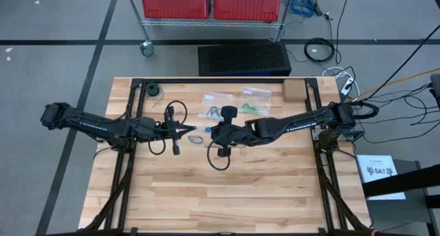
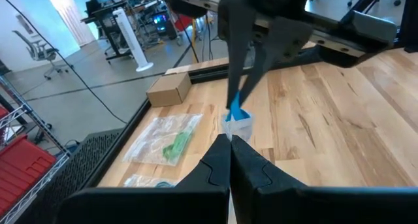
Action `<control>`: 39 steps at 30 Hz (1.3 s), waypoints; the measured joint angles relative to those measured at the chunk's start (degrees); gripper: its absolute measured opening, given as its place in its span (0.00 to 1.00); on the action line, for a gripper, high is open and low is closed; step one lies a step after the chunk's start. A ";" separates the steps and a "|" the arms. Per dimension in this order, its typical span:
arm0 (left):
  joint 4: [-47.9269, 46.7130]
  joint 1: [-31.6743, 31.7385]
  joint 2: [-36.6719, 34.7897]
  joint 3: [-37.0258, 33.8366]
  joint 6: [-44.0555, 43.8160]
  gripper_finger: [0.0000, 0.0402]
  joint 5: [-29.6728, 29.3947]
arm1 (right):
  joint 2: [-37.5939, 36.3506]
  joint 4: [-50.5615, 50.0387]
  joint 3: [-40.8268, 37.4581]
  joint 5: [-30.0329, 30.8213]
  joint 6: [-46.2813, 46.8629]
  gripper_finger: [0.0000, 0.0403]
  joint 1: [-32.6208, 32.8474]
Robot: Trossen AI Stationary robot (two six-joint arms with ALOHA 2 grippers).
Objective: Sort rubber bands
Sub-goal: Put the bottom short blue rubber band into the bottom zip bag, then put the short blue rubber band into the bottom zip bag
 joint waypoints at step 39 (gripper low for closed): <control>-1.51 0.92 -0.33 0.07 1.00 0.00 -12.94 | -5.68 0.49 -4.10 -29.78 8.99 0.48 -2.05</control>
